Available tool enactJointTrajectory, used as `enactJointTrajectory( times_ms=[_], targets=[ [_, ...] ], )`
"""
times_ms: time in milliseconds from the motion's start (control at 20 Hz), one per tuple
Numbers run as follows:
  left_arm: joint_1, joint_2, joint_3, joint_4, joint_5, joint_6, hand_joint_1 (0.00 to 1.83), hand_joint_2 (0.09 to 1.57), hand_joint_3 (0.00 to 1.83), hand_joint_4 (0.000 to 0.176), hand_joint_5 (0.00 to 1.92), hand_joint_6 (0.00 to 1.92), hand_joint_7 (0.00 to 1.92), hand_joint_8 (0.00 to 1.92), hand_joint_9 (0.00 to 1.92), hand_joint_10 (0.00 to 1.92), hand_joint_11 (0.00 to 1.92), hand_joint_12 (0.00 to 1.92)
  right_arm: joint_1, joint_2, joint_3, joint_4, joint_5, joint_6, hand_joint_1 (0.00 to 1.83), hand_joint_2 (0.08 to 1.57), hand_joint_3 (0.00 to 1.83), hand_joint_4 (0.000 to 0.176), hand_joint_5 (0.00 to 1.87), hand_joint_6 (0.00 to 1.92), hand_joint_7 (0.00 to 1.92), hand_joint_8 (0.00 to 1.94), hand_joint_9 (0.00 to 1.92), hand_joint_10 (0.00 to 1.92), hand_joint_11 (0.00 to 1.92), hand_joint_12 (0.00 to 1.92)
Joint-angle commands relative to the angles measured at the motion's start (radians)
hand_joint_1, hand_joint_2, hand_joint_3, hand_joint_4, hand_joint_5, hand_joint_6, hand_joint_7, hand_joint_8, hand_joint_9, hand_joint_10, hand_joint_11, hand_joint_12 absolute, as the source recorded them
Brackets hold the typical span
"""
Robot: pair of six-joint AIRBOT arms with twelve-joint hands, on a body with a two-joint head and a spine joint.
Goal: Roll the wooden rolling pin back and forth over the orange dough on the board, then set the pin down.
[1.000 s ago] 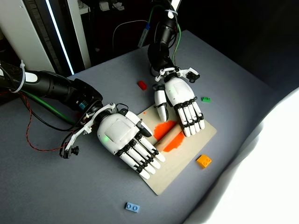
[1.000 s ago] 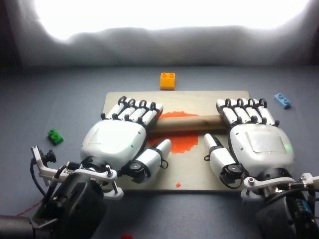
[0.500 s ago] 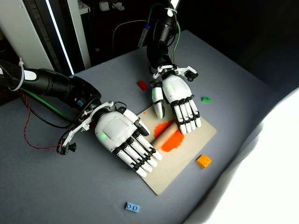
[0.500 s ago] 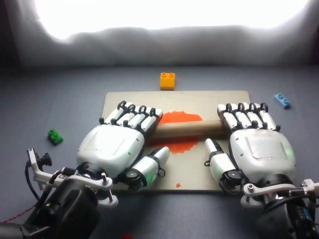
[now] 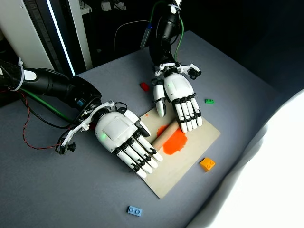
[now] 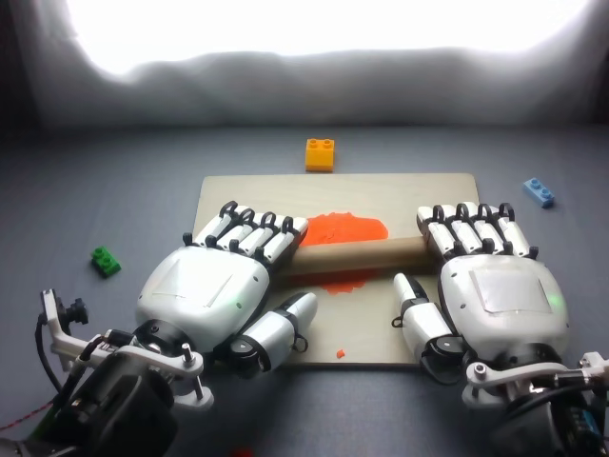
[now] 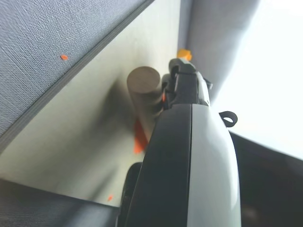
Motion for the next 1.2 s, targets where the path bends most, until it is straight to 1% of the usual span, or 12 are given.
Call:
enactJointTrajectory(
  times_ms=[0,350,550,650,700,750,850,900,1100,1150],
  targets=[
    [0.008,0.005,-0.004,0.042,-0.064,0.002,0.00,1.57,0.07,0.000,0.21,0.00,0.23,0.00,0.17,0.00,0.00,0.28,-0.009,-0.001,-0.005,-0.035,0.055,-0.004,0.00,1.57,0.07,0.000,0.23,0.01,0.27,0.00,0.20,0.01,0.00,0.45],
    [0.016,0.019,-0.023,0.061,-0.067,0.001,0.00,1.57,0.07,0.000,0.21,0.00,0.23,0.00,0.17,0.00,0.00,0.28,-0.013,-0.001,-0.015,-0.035,0.070,-0.022,0.00,1.57,0.07,0.000,0.22,0.00,0.25,0.00,0.18,0.00,0.00,0.38],
    [0.028,0.026,-0.035,0.071,-0.077,0.001,0.00,1.57,0.07,0.000,0.21,0.00,0.24,0.00,0.18,0.01,0.00,0.26,-0.016,-0.001,-0.018,-0.035,0.074,-0.028,0.00,1.57,0.10,0.000,0.21,0.00,0.23,0.00,0.17,0.00,0.00,0.37],
    [0.034,0.030,-0.042,0.073,-0.083,0.001,0.00,1.57,0.08,0.000,0.20,0.00,0.24,0.00,0.17,0.00,0.00,0.25,-0.017,-0.001,-0.020,-0.035,0.076,-0.030,0.00,1.57,0.10,0.000,0.20,0.00,0.22,0.00,0.15,0.00,0.00,0.33],
    [0.037,0.033,-0.045,0.074,-0.086,0.001,0.00,1.57,0.07,0.000,0.20,0.00,0.25,0.00,0.18,0.00,0.00,0.29,-0.018,0.000,-0.022,-0.034,0.077,-0.031,0.00,1.57,0.11,0.000,0.19,0.00,0.22,0.00,0.15,0.00,0.00,0.27],
    [0.040,0.036,-0.050,0.074,-0.091,0.001,0.00,1.57,0.07,0.000,0.20,0.00,0.23,0.00,0.17,0.00,0.00,0.24,-0.020,0.000,-0.024,-0.034,0.078,-0.033,0.00,1.57,0.09,0.000,0.20,0.01,0.23,0.00,0.18,0.01,0.00,0.31],
    [0.042,0.042,-0.055,0.074,-0.094,0.001,0.00,1.57,0.07,0.000,0.20,0.00,0.23,0.00,0.16,0.00,0.00,0.23,-0.022,0.001,-0.028,-0.034,0.080,-0.036,0.00,1.57,0.09,0.000,0.19,0.01,0.22,0.00,0.17,0.01,0.00,0.31],
    [0.042,0.044,-0.056,0.074,-0.094,0.001,0.00,1.57,0.06,0.000,0.21,0.00,0.22,0.00,0.15,0.00,0.00,0.18,-0.024,0.001,-0.031,-0.034,0.081,-0.037,0.00,1.57,0.08,0.000,0.19,0.01,0.23,0.00,0.17,0.01,0.00,0.34],
    [0.046,0.062,-0.069,0.077,-0.094,-0.004,0.00,1.57,0.06,0.000,0.21,0.00,0.22,0.00,0.15,0.00,0.00,0.18,-0.032,0.003,-0.047,-0.034,0.085,-0.044,0.00,1.57,0.08,0.000,0.19,0.00,0.23,0.00,0.17,0.01,0.00,0.34],
    [0.049,0.068,-0.075,0.077,-0.094,-0.004,0.00,1.57,0.07,0.000,0.23,0.01,0.24,0.00,0.17,0.01,0.00,0.20,-0.033,0.004,-0.051,-0.034,0.086,-0.045,0.00,1.57,0.06,0.000,0.21,0.01,0.23,0.00,0.16,0.00,0.00,0.31]
  ],
)
